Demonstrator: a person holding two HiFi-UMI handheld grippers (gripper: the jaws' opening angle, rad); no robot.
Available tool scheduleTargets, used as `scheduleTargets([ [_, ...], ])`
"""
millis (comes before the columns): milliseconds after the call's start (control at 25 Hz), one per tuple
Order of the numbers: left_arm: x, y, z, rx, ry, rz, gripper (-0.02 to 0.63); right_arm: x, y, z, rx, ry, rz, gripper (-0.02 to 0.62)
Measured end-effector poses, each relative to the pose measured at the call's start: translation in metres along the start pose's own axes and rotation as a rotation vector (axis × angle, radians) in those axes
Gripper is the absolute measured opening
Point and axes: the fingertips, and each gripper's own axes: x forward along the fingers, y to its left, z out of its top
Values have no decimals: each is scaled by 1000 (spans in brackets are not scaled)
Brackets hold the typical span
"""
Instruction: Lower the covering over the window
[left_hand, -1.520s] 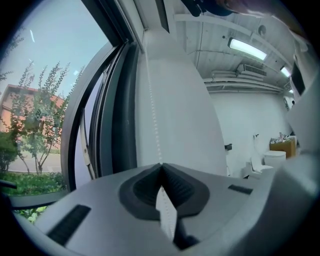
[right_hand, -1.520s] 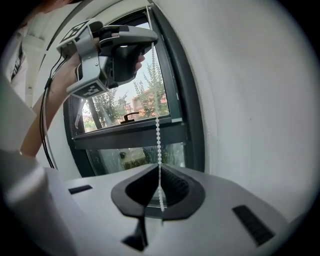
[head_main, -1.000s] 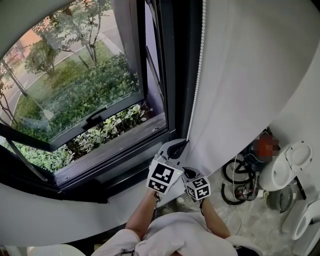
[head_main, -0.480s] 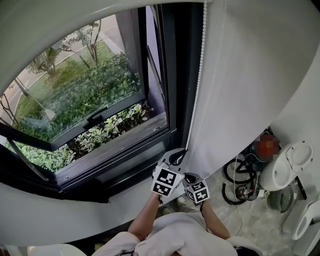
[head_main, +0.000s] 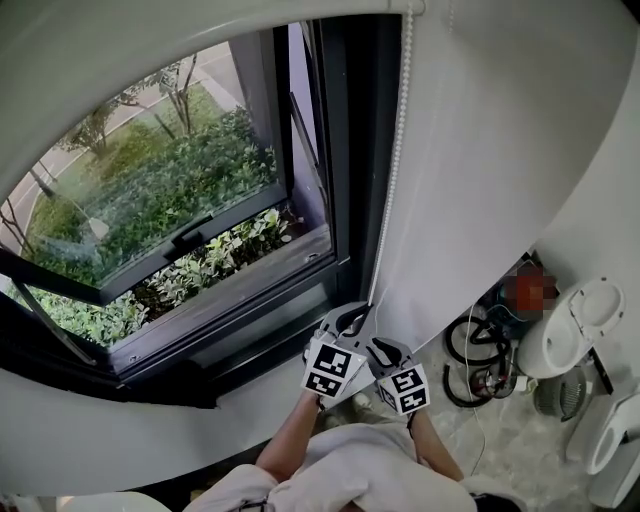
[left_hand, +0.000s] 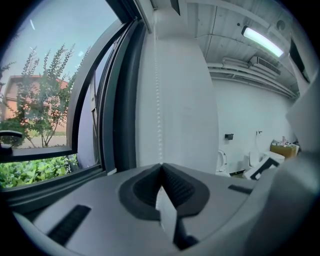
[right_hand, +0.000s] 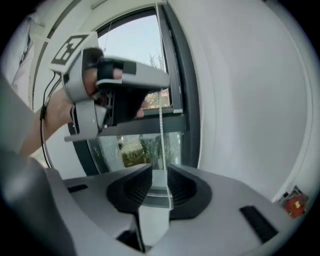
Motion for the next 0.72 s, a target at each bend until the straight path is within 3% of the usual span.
scheduleTargets([
  [320,-7,1,-2,-2,-6,-4,14,-54,-7,107,-52,-214,-44,92],
  [720,-11,-5,-1,-9,-25,-23,14,-91,9,219,-190,-437,-20,92],
])
